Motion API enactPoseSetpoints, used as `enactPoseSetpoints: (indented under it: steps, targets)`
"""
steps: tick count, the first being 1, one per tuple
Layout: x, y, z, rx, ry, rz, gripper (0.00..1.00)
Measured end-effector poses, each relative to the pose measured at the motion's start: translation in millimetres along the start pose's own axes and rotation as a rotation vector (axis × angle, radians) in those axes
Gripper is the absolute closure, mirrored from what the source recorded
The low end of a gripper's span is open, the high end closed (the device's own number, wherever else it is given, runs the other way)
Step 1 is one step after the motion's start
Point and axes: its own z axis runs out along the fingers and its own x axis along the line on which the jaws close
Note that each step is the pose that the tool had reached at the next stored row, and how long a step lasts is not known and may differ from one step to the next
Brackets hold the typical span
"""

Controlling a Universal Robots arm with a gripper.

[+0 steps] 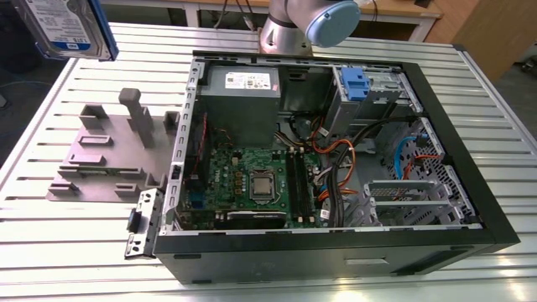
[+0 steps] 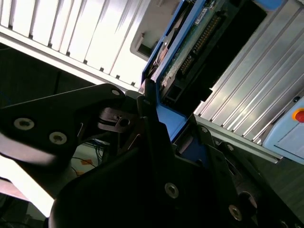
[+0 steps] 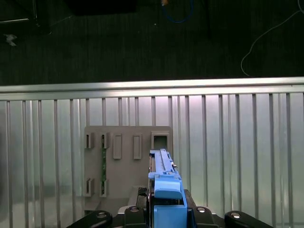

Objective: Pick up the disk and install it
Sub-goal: 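Pick up the disk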

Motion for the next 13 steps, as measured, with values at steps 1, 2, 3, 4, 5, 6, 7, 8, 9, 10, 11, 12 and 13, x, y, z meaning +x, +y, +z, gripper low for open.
enactPoseSetpoints:
  steps: [1,2,3,4,5,6,7,8,9,10,11,12,13]
  targets:
    - [0.0,0.0,-1.2,0.0003,0.0000,0.000,0.64]
    - [0.0,-0.1,-2.5,0.0004,0.0000,0.000,0.64]
    - [0.1,-0.1,-3.8,0.0007,0.0000,0.000,0.64]
    - [0.1,-0.1,-5.4,0.0009,0.0000,0.000,0.64]
    - [0.1,-0.1,-6.8,0.0011,0.0000,0.000,0.64]
    - [0.2,-0.1,-8.2,0.0013,0.0000,0.000,0.64]
    - [0.2,-0.2,-9.6,0.0016,0.0000,0.000,0.64]
    - [0.2,-0.2,-10.9,0.0019,0.0000,0.000,0.64]
    - [0.2,-0.2,-11.5,0.0021,0.0000,0.000,0.64]
    - [0.4,-0.2,-11.5,0.0022,-0.0001,0.000,0.64]
    - [1.2,-0.2,-11.5,0.0023,0.0000,0.000,0.64]
    - [2.2,-0.2,-11.5,0.0025,0.0000,0.000,0.64]
    - [3.5,-0.3,-11.5,0.0026,-0.0001,0.000,0.64]
